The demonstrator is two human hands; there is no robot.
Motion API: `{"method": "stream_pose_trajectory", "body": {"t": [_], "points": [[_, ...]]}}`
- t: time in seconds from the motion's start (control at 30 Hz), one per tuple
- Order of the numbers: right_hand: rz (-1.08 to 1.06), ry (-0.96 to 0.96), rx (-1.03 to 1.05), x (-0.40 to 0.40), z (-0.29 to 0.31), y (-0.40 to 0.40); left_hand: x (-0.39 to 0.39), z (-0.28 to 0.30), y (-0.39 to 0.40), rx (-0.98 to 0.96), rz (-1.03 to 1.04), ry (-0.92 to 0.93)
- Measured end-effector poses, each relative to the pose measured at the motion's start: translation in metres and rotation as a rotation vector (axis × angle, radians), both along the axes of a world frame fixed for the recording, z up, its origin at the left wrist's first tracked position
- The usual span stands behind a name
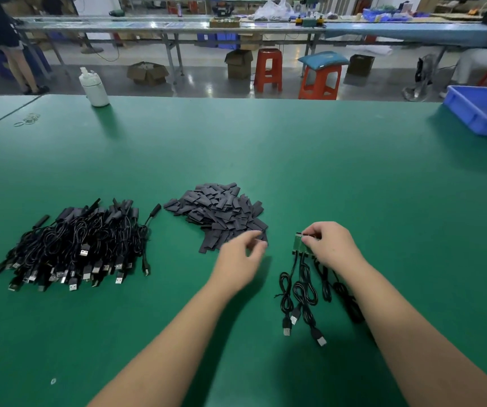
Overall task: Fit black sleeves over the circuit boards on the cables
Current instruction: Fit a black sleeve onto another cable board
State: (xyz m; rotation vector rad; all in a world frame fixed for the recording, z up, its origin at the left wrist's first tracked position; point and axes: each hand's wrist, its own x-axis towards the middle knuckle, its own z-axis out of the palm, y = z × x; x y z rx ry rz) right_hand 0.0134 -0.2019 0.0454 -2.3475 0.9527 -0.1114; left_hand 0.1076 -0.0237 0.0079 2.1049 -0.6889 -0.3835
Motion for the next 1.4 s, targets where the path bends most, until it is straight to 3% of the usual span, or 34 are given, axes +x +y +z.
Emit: {"method": "stream_pose_trajectory", "body": {"t": [0.1, 0.37, 0.67, 0.73, 0.9, 1.0, 1.07, 1.17, 1.23, 1.3, 1.4], "points": [[0.04, -0.05, 0.009, 0.0, 0.005, 0.009, -0.023, -0.006, -0.033, -0.016, -0.059, 0.183], [0.027, -0.102, -0.05, -0.006, 0.001, 0.012, -0.037, -0.003, -0.047, 0.003, -0.044, -0.015], [-0.02, -0.065, -0.148, -0.003, -0.017, 0.019, -0.046, -0.006, -0.052, 0.116, 0.119, -0.13], [0.008, -0.05, -0.16, -0.005, -0.023, 0.009, -0.038, -0.006, -0.045, 0.057, 0.135, -0.054], [0.06, 0.039, -0.235, -0.018, -0.034, -0.024, -0.004, 0.002, -0.006, -0.186, 0.127, 0.432], [0.095, -0.113, -0.343, -0.016, -0.036, -0.013, 0.012, 0.002, 0.016, -0.142, 0.031, 0.441], [0.128, -0.233, -0.126, -0.008, -0.032, 0.013, 0.017, 0.0, 0.024, -0.137, 0.016, 0.39], [0.179, -0.233, 0.478, 0.008, -0.033, 0.061, 0.017, -0.007, 0.026, -0.24, 0.039, 0.431], [0.13, -0.285, 0.706, 0.014, -0.042, 0.081, 0.017, -0.011, 0.026, -0.264, 0.047, 0.405], [0.044, -0.345, 0.817, 0.016, -0.052, 0.092, 0.02, -0.015, 0.026, -0.248, 0.06, 0.345], [-0.03, -0.344, 0.816, 0.015, -0.06, 0.096, 0.03, -0.022, 0.026, -0.141, 0.111, 0.174]]}}
